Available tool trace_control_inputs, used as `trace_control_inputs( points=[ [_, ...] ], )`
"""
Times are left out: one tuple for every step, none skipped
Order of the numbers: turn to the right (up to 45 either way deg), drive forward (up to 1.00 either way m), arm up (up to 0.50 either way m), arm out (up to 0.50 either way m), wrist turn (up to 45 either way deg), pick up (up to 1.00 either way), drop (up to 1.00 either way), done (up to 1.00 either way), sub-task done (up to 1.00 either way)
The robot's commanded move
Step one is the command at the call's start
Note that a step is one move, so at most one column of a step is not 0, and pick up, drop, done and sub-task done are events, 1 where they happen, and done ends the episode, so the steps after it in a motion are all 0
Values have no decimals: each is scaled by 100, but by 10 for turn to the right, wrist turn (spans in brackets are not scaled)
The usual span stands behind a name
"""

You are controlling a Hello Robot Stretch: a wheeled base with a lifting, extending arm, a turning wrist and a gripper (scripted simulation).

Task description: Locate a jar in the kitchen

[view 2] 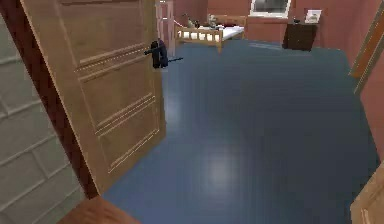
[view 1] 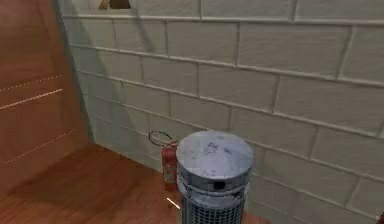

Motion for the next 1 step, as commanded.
trace_control_inputs(
  points=[
    [-450, 0, 0, 0, 0, 0, 0, 0, 0]
  ],
)
